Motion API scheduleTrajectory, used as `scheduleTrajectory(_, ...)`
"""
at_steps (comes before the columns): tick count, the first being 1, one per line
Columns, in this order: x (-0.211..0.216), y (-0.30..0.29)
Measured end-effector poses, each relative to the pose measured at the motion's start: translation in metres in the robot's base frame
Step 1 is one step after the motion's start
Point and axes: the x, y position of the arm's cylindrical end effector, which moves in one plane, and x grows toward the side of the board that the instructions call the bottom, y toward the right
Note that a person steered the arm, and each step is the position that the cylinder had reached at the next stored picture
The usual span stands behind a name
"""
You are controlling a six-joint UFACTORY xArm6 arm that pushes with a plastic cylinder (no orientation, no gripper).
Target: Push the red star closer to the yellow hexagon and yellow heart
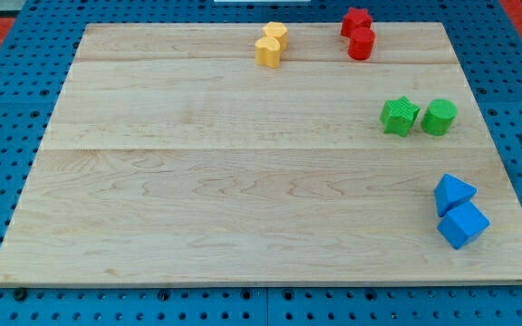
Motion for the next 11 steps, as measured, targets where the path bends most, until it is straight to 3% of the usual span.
scheduleTrajectory(1, -0.13, -0.011)
scheduleTrajectory(2, -0.215, -0.042)
scheduleTrajectory(3, -0.217, -0.054)
scheduleTrajectory(5, -0.216, -0.186)
scheduleTrajectory(7, -0.196, -0.224)
scheduleTrajectory(8, -0.211, -0.179)
scheduleTrajectory(9, -0.216, -0.187)
scheduleTrajectory(10, -0.213, -0.285)
scheduleTrajectory(11, -0.149, -0.338)
